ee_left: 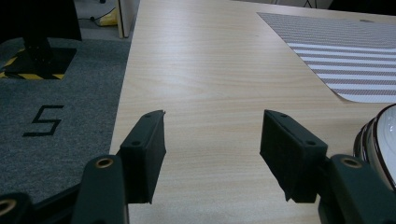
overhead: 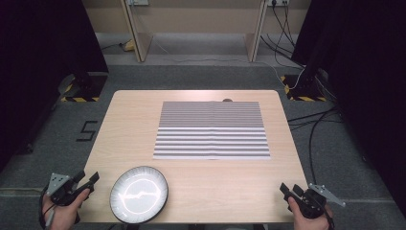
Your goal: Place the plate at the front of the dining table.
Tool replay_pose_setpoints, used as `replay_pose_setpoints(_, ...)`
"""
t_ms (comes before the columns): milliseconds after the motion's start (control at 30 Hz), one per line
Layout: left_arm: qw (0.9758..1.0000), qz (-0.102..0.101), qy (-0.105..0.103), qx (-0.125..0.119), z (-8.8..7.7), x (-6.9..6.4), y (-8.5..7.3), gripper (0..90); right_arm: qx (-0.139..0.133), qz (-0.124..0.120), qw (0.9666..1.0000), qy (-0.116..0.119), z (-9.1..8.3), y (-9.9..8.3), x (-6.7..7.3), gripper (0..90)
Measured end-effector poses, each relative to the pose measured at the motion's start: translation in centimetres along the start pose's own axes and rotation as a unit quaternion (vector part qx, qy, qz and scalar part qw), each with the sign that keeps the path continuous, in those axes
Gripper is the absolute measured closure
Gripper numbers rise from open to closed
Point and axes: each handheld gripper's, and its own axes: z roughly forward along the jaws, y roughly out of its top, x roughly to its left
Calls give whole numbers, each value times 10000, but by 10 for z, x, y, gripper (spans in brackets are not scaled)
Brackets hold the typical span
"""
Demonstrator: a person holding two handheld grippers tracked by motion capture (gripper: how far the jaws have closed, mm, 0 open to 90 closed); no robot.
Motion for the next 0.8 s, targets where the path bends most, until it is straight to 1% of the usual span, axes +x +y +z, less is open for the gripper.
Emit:
replay_pose_setpoints(67,9999,-138,-98,-8,-1,-2,1,397,-5,-3,10000,-2,0,0,0,428)
replay_pose_setpoints(100,9998,-169,-111,-22,-2,-4,1,397,-3,-27,10000,-8,0,0,1,428)
replay_pose_setpoints(167,9998,-150,-152,-29,-3,-5,2,397,37,-35,10000,-5,0,0,2,428)
replay_pose_setpoints(233,9995,-160,-269,-40,-5,-9,4,397,39,-66,10000,-2,0,0,3,428)
replay_pose_setpoints(267,9994,-154,-295,-42,-5,-11,5,397,29,-89,10000,3,1,0,3,428)
replay_pose_setpoints(367,9987,-223,-459,-48,-8,-15,7,399,42,-14,9999,93,1,1,8,433)
replay_pose_setpoints(400,9986,-205,-482,-37,-9,-15,7,402,52,-20,9999,158,2,1,11,435)
replay_pose_setpoints(467,9985,-180,-522,-28,-11,-17,8,411,91,-83,9997,216,3,2,16,439)
replay_pose_setpoints(500,9985,-180,-522,-28,-11,-17,8,414,91,-83,9997,216,3,2,16,439)
replay_pose_setpoints(533,9977,-201,-650,-58,-13,-19,10,415,127,-148,9993,323,6,5,24,445)
replay_pose_setpoints(667,9971,-144,-743,-36,-15,-22,11,423,148,-297,9982,509,12,9,42,448)
replay_pose_setpoints(700,9968,-115,-792,-14,-16,-23,11,424,162,-308,9978,563,13,10,46,449)
replay_pose_setpoints(733,9965,-105,-824,-15,-16,-24,12,425,201,-345,9970,660,16,11,54,449)
replay_pose_setpoints(767,9964,-84,-843,0,-17,-24,12,425,212,-382,9966,695,17,12,58,449)
replay_pose_setpoints(800,9964,-84,-843,0,-17,-24,12,425,212,-382,9966,695,17,12,58,449)
